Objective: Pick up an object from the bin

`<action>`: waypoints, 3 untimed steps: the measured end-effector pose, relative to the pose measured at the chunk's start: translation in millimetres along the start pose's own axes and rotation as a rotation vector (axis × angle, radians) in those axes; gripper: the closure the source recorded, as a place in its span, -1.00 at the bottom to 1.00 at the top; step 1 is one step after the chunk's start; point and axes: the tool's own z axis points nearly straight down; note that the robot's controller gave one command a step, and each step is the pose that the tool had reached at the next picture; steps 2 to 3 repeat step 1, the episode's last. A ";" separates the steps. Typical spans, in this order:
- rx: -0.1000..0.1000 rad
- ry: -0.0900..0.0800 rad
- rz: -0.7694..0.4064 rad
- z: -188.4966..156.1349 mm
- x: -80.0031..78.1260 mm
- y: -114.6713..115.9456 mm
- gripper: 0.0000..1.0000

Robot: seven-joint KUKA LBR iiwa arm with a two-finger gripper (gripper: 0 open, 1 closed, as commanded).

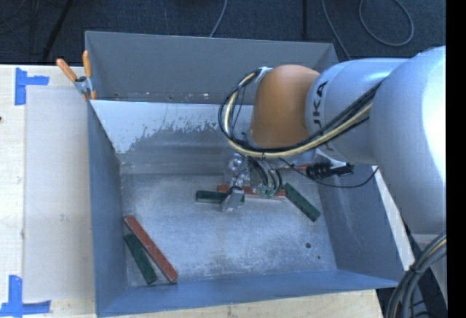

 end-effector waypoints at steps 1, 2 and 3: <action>-0.002 -0.007 0.033 -184.8 55.3 -9.8 1.00; -0.002 -0.007 0.033 -184.8 55.3 -9.8 1.00; -0.002 -0.007 0.033 -184.8 55.3 -9.8 1.00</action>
Offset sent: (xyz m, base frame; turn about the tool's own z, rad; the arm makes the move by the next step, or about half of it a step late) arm -0.0568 0.0001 0.1806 0.0343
